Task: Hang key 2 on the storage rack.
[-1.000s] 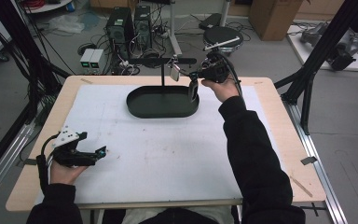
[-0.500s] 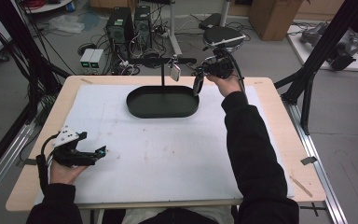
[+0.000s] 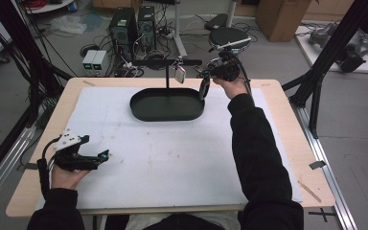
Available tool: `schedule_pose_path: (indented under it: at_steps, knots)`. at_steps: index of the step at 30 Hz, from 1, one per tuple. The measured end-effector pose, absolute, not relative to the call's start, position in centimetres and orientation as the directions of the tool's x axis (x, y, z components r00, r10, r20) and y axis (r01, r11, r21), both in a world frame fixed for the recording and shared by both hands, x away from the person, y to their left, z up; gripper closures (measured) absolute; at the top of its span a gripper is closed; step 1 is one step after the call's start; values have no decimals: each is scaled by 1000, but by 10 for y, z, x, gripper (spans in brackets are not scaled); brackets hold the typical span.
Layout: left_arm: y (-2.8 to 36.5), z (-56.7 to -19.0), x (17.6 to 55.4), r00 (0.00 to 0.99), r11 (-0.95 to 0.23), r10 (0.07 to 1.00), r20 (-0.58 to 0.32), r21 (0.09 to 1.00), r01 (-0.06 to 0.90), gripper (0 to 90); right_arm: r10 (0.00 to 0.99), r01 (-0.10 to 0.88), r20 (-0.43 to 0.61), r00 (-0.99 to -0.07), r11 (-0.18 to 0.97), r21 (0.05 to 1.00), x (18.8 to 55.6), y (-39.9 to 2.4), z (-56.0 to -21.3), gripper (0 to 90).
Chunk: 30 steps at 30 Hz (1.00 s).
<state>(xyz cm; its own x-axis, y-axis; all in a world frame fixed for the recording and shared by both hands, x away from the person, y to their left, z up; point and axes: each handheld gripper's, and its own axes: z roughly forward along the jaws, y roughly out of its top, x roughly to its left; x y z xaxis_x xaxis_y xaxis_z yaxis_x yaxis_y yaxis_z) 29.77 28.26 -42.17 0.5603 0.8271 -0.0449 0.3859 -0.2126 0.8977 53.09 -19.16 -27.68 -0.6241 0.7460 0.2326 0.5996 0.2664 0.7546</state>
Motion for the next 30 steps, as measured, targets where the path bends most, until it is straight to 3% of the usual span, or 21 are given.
schedule_pose_path:
  at_steps: [30]
  knots:
    - [283,-421,297,560,-213,828,-41,900,381,32,773,608,211,-598,265,749,540,-176,-294,870]
